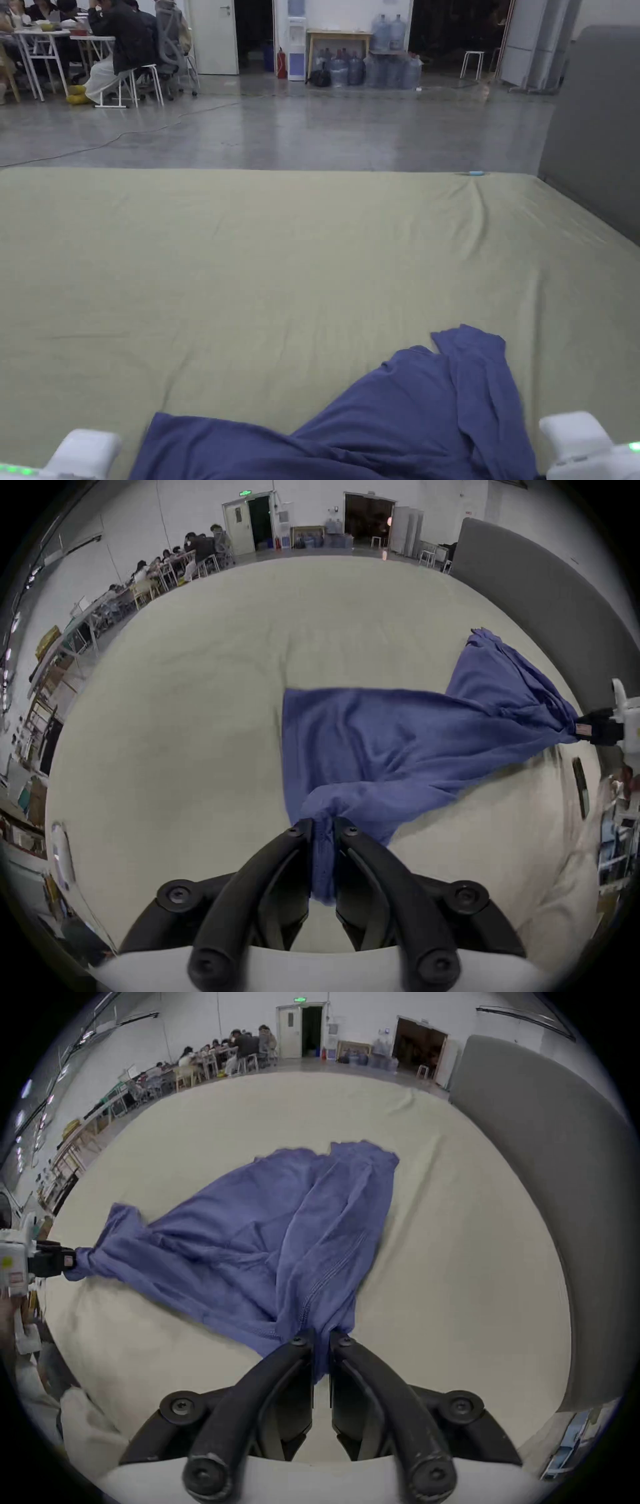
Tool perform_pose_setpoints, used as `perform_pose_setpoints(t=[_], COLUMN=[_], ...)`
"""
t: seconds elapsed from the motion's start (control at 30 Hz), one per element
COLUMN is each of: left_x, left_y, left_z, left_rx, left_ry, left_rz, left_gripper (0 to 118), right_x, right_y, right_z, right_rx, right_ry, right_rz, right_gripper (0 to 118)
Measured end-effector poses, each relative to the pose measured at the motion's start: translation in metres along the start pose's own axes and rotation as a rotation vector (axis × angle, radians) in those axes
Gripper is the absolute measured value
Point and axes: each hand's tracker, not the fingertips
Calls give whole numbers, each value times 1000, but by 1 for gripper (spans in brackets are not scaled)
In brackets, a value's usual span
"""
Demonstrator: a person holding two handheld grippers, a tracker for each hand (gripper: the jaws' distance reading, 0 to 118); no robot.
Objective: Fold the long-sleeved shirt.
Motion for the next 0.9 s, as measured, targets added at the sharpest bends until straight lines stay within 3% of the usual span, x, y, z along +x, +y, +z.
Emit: perform_pose_setpoints(t=[0.2, 0.3, 0.33, 0.37, 0.4, 0.43, 0.5, 0.53, 0.57, 0.63, 0.67, 0.7, 0.73, 0.77, 0.8, 0.83, 0.9], left_x=[7, 3, 0, -5, -11, -13, -20, -20, -11, 0, 5, 18, 27, 33, 38, 40, 37], left_y=[-45, -46, -43, -39, -37, -38, -43, -47, -56, -72, -81, -88, -97, -105, -112, -118, -118], left_z=[0, -9, -10, -8, -2, 5, 27, 41, 53, 58, 56, 48, 44, 40, 34, 32, 33], left_rx=[-4, 2, 7, 5, 13, 17, 76, 174, 154, 108, 62, -2, -48, -52, -74, -69, -82], left_ry=[4, -2, -9, -36, -39, -48, -138, -179, -179, -149, -131, -104, -70, -64, -60, -69, -131], left_rz=[0, 27, 52, 100, 155, 203, 266, 299, 278, 234, 197, 157, 122, 98, 83, 96, 135], left_gripper=[5, 8, 23, 57, 106, 118, 115, 115, 115, 115, 115, 104, 74, 21, 0, 0, 0], right_x=[-6, 2, 6, 8, 10, 13, 14, 14, 12, 2, -5, -13, -21, -32, -42, -51, -59], right_y=[-58, -65, -62, -58, -54, -52, -50, -53, -58, -73, -81, -90, -101, -110, -116, -123, -128], right_z=[-14, -33, -32, -27, -20, -8, 28, 46, 61, 83, 86, 88, 91, 94, 93, 89, 85], right_rx=[-89, -155, -128, -131, -122, -83, -21, 18, 51, 74, 61, 50, 54, 70, 82, 52, 54], right_ry=[-25, 1, 18, 15, 17, 24, 54, 102, 150, 212, 222, 229, 228, 221, 186, 134, 177], right_rz=[-26, -105, -130, -129, -155, -193, -247, -280, -296, -271, -259, -261, -266, -252, -198, -178, -175], right_gripper=[2, 2, 2, 2, 5, 9, 15, 25, 30, 46, 71, 88, 78, 45, 0, 0, 0])
